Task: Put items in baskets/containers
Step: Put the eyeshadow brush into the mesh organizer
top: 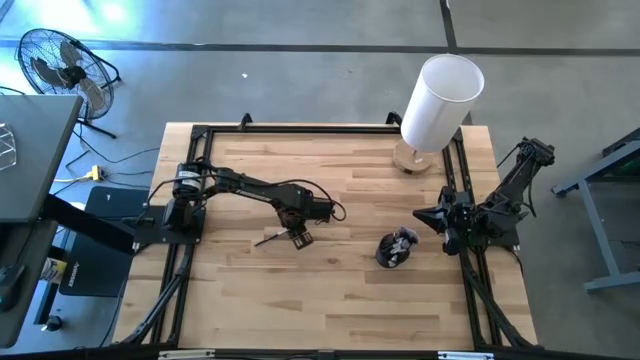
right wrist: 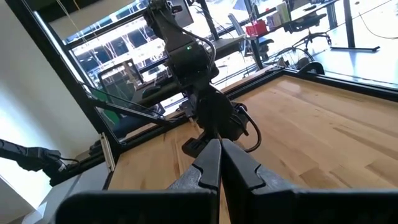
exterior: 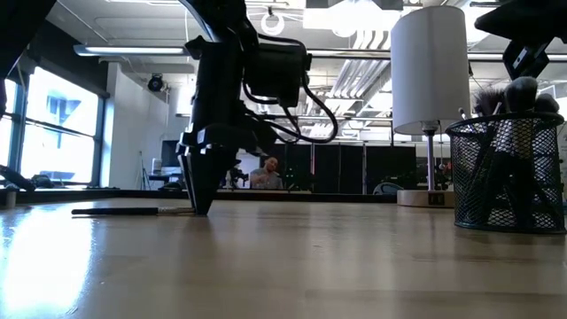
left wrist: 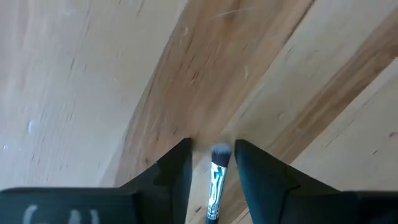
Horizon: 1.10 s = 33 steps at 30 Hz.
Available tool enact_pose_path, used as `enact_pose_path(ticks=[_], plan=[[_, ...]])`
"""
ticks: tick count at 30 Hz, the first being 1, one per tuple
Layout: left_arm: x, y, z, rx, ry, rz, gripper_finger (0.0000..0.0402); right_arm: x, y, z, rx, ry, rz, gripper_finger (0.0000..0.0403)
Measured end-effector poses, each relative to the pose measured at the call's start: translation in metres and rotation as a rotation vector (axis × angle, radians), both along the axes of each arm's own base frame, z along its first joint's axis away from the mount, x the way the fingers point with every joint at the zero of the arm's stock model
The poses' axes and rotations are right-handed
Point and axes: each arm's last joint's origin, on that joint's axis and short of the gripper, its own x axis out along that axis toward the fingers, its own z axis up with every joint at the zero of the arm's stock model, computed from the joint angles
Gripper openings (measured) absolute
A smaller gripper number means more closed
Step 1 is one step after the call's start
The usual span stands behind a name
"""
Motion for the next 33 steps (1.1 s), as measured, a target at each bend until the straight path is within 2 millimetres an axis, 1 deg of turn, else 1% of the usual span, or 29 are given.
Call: enact_pose_path(ticks=[3, 6, 7, 9, 13, 15, 17, 19, 22, 24, 26, 28, 31, 33], plan=[[0.001, -0.001, -0.001, -0.025, -0.009, -0.034, 0.0089, 0.000, 0.000, 0.000, 0.003, -0.002, 0.000, 0.0000], [0.002, -0.001, -0.001, -0.039, -0.018, -0.083, 0.0023, 0.000, 0.000, 0.000, 0.004, -0.003, 0.000, 0.0000], [0.002, -0.001, -0.001, -0.039, -0.019, -0.091, 0.0012, 0.000, 0.000, 0.000, 0.004, -0.003, 0.000, 0.0000], [0.002, -0.002, 0.000, -0.045, -0.020, -0.096, 0.0011, 0.000, 0.000, 0.000, 0.004, -0.003, 0.000, 0.0000], [0.006, -0.004, 0.007, -0.066, -0.013, -0.100, 0.0004, 0.000, 0.000, 0.000, 0.005, -0.003, 0.009, 0.0000], [0.009, -0.008, 0.012, -0.042, -0.014, -0.114, 0.0003, 0.000, 0.000, 0.000, 0.006, -0.003, 0.015, 0.0000], [0.012, -0.014, 0.023, -0.026, -0.054, -0.126, 0.0002, 0.000, 0.000, 0.000, 0.008, -0.003, 0.016, 0.0000], [0.024, -0.021, 0.045, -0.021, -0.193, -0.142, 0.0001, 0.000, 0.000, 0.000, 0.030, -0.006, 0.015, 0.0000], [0.033, -0.026, 0.087, -0.024, -0.410, -0.137, 0.0001, 0.000, 0.001, 0.000, 0.032, -0.006, 0.017, 0.0000], [0.040, -0.028, 0.111, -0.007, -0.558, -0.135, 0.0001, 0.000, 0.001, 0.000, 0.032, -0.006, 0.017, 0.0000], [0.059, -0.029, 0.135, 0.008, -0.796, -0.131, 0.0001, 0.000, 0.001, 0.000, 0.029, -0.004, 0.019, 0.0000], [0.066, -0.032, 0.156, 0.029, -0.943, -0.152, 0.0000, 0.000, 0.001, 0.000, 0.031, -0.005, 0.022, 0.0000], [0.079, -0.037, 0.194, 0.078, -1.269, -0.199, 0.0000, 0.001, 0.002, 0.000, 0.024, -0.001, 0.042, 0.0000], [0.084, -0.038, 0.209, 0.096, -1.443, -0.215, 0.0000, 0.001, 0.002, 0.000, 0.024, 0.001, 0.055, 0.0000]])
